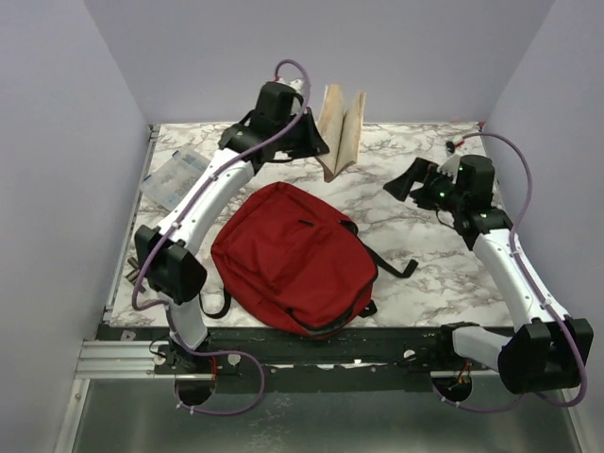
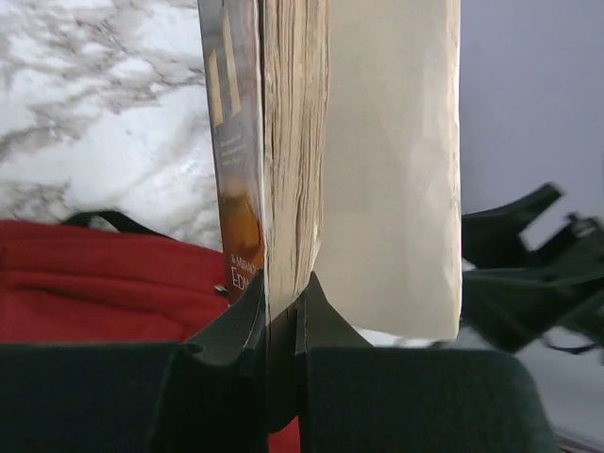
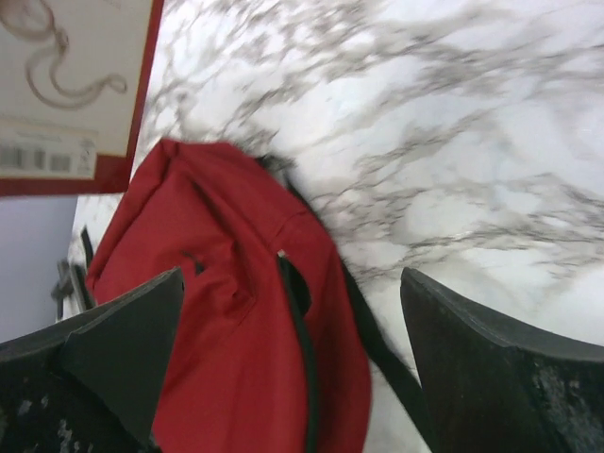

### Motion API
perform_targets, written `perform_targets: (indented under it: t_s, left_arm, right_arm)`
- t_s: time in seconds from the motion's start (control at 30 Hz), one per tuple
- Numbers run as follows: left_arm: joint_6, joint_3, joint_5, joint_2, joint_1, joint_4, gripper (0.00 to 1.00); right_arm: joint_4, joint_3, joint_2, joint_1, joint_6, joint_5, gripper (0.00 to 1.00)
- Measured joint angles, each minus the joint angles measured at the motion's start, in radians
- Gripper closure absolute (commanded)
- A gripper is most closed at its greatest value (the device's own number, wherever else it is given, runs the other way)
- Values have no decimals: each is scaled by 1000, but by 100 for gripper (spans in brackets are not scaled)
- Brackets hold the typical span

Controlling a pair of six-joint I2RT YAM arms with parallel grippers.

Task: Pack the student bag
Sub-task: Pick up the book from the center of the board.

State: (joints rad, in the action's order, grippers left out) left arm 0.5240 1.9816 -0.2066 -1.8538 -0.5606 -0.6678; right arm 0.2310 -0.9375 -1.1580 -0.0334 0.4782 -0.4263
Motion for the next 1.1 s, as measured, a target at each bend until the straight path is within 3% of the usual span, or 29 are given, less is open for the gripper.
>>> perform_targets:
  t_s: [0.23, 0.53, 0.77, 1.03, 1.1]
  left_arm:
    - [282, -235, -191, 182, 97, 76, 100]
    - [493, -507, -280, 359, 121, 81, 100]
    - [646, -588, -345, 395, 121, 98, 100]
    - [755, -650, -348, 427, 119, 122, 100]
    - [779, -664, -345, 433, 119, 127, 100]
  right_arm:
    - [-60, 47, 6, -346, -27, 141, 0]
    - [-154, 99, 45, -670, -121, 364, 0]
    - [-281, 99, 18, -806, -272, 482, 1]
    - [-372, 37, -116, -968, -416, 812, 19]
    - [-389, 13, -158, -1014, -453, 932, 28]
